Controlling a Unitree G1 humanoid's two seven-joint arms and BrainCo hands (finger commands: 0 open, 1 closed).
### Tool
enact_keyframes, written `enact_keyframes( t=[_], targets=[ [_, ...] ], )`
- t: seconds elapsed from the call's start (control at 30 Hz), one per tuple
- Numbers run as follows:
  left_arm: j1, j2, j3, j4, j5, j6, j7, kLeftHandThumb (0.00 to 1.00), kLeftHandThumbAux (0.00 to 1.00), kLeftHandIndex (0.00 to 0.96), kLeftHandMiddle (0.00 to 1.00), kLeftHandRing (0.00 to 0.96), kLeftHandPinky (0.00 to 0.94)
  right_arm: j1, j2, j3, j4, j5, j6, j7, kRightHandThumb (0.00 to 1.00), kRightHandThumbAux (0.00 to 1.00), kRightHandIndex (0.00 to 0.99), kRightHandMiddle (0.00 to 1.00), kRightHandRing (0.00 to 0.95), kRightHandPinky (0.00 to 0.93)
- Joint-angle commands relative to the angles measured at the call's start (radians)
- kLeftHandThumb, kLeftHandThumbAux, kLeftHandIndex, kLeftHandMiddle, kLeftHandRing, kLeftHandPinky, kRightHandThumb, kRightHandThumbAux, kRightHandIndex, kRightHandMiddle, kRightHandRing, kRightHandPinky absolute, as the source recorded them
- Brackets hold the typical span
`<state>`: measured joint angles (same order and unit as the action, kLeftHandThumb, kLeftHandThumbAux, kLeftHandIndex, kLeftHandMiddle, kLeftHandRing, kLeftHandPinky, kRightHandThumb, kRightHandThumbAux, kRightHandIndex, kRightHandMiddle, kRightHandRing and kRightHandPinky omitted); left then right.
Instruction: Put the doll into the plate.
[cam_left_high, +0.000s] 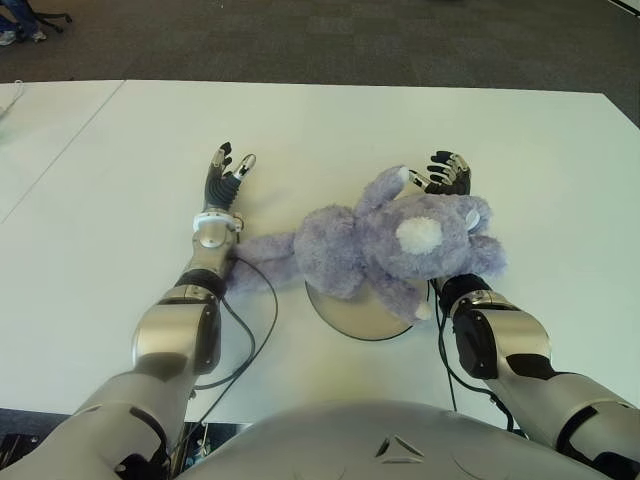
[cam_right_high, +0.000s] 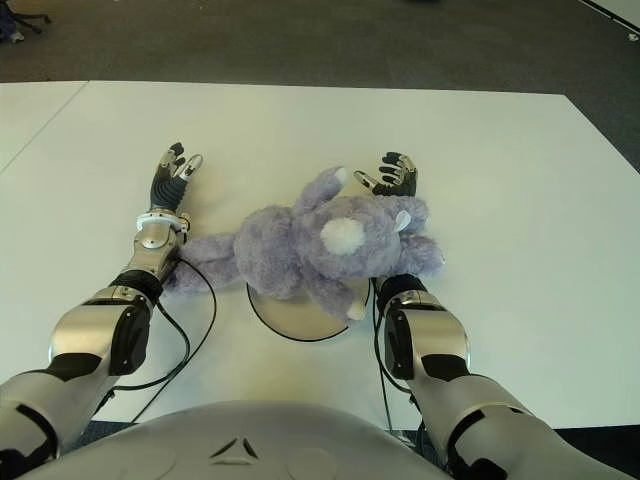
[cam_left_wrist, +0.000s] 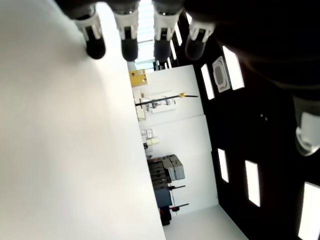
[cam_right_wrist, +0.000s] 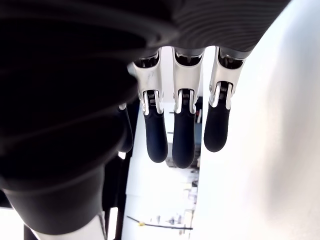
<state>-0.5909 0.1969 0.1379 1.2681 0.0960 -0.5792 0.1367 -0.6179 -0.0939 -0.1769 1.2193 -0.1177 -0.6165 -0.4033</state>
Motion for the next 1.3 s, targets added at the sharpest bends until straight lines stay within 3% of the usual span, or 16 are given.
enact_keyframes(
  t=[0.03,0.27,0.5,0.67,0.97,1.3],
  targets=[
    [0.203,-0.134,-0.041,0.097,0.056,0.027,0.052,0.0,0.413,0.0,0.0,0.0,0.0,0.244,0.056,0.007,0.132,-0.011,0.057,0.011,0.0,0.901,0.301,0.334,0.362,0.352],
    [0.21,-0.151,-0.053,0.096,0.087,0.017,0.136,0.0,0.455,0.0,0.0,0.0,0.0,0.245,0.052,0.014,0.133,-0.018,0.062,0.011,0.0,0.901,0.303,0.338,0.361,0.329],
    [0.203,-0.142,-0.121,0.102,0.174,0.097,0.252,0.0,0.436,0.0,0.0,0.0,0.0,0.244,0.046,0.029,0.135,-0.033,0.085,-0.005,0.0,0.894,0.298,0.333,0.354,0.31],
    [0.183,-0.134,-0.112,0.097,0.156,0.112,0.213,0.0,0.452,0.0,0.0,0.0,0.0,0.246,0.046,0.03,0.135,-0.034,0.084,-0.011,0.0,0.885,0.298,0.341,0.358,0.328],
    [0.187,-0.146,-0.032,0.095,0.061,0.091,0.09,0.0,0.504,0.0,0.0,0.0,0.0,0.247,0.047,0.043,0.136,-0.043,0.088,-0.033,0.0,0.875,0.299,0.342,0.363,0.339],
    [0.18,-0.144,-0.013,0.093,0.056,0.088,0.09,0.0,0.496,0.0,0.01,0.003,0.008,0.243,0.052,0.043,0.136,-0.041,0.089,-0.035,0.0,0.876,0.303,0.35,0.368,0.325]
  ],
)
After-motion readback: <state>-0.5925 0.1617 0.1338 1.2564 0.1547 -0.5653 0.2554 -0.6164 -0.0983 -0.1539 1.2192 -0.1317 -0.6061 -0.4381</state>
